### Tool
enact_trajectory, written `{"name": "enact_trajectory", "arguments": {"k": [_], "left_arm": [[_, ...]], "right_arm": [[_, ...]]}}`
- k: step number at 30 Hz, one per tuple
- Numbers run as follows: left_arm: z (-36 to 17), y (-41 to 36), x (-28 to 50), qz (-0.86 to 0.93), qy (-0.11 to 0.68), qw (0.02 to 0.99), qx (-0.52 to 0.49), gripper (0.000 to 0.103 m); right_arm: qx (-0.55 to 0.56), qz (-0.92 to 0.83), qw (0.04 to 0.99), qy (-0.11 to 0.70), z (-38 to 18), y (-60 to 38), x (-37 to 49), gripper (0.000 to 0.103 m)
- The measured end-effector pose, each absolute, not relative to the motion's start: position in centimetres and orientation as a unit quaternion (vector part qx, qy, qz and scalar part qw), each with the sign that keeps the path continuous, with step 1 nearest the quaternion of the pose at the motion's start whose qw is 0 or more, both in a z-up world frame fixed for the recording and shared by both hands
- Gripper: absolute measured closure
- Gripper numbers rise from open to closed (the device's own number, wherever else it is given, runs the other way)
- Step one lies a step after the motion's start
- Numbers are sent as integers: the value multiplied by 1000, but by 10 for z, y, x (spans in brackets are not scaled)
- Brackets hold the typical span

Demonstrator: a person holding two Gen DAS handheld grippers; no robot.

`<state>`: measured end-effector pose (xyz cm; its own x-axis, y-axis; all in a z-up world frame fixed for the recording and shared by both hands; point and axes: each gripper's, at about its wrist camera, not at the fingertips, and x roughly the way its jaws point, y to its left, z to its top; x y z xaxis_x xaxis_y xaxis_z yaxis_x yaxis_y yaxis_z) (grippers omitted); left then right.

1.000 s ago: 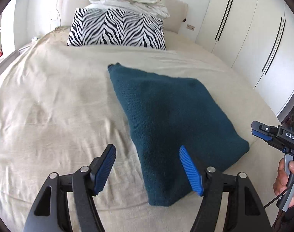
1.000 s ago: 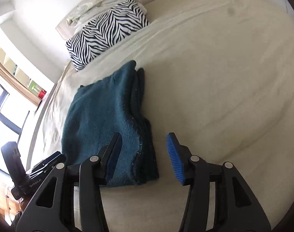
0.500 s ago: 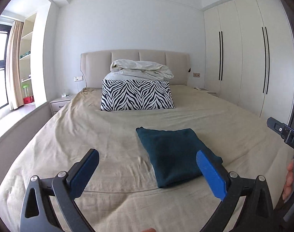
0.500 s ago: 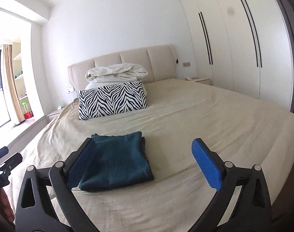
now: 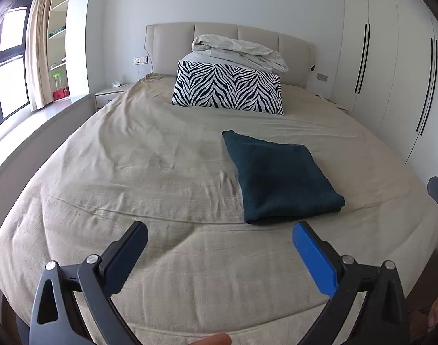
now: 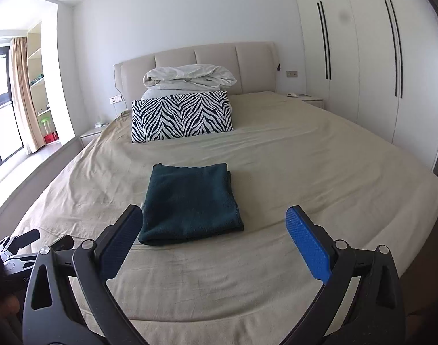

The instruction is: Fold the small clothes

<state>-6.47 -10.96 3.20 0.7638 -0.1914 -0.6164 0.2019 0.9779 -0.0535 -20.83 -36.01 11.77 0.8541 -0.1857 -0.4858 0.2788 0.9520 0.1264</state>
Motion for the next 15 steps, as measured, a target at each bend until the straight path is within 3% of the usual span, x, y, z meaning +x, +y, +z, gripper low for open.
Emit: {"name": "enact_trajectory", "arguments": {"k": [15], "left_arm": [[25, -117, -67, -94, 329, 940, 5, 0]], "right_arm": [[60, -118, 951, 280, 77, -378, -179, 1]]}}
